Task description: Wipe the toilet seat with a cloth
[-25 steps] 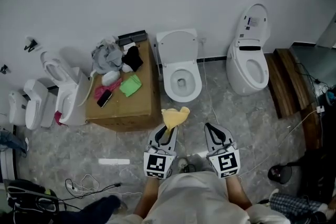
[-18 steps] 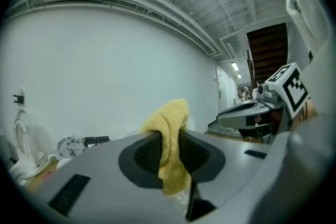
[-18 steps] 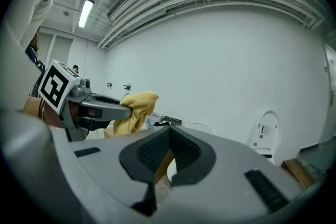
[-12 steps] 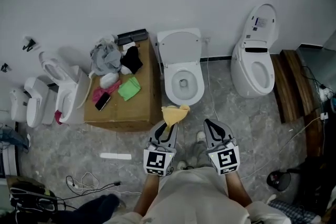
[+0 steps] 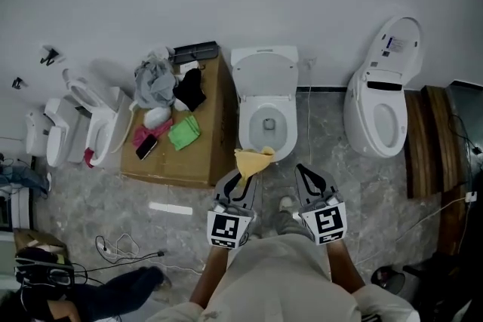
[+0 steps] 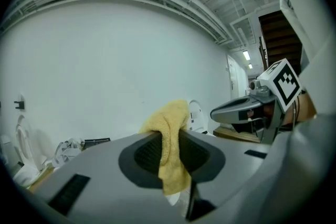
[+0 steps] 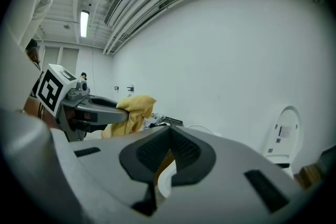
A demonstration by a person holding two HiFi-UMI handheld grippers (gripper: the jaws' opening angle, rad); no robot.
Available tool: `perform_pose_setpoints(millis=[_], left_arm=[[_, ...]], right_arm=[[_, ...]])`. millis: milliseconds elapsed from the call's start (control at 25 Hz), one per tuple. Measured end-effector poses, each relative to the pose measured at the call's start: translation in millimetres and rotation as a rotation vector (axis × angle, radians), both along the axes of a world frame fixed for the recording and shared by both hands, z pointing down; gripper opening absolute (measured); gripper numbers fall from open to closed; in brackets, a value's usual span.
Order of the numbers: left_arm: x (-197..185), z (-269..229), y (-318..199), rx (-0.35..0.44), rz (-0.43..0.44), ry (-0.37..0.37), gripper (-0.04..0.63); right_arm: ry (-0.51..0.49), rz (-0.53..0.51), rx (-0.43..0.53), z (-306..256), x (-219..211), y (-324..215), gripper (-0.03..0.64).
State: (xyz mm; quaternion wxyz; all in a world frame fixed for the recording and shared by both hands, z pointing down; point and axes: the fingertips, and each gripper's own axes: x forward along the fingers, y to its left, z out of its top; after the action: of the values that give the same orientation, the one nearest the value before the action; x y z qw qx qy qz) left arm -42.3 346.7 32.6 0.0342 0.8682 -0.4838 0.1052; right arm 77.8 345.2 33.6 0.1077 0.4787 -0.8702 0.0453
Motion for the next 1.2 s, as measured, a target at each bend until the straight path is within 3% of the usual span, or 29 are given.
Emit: perform_pose_setpoints(millis=[240,560,1080,1200], left_arm=[[18,3,-36,0.001,-0.070,-0.007,0.083],[27,9,-84,0.010,-0.087,-0.010,0.083],[-6,59,-168,-0.015,-0.041,0.009,0.083],[-15,81,-186,-0.058,-0.005,0.012,0.083]], right_arm=[[0.000,-0.058,-0.013,10,25,-47,0.006],[0.003,-0.057,-0.023,21,37,-92,0.006],[0.026,-0.071,-0.086,73,-6,-156,0.006],[0.037,-0.057,-0.128,90,-21,-171,0.006]])
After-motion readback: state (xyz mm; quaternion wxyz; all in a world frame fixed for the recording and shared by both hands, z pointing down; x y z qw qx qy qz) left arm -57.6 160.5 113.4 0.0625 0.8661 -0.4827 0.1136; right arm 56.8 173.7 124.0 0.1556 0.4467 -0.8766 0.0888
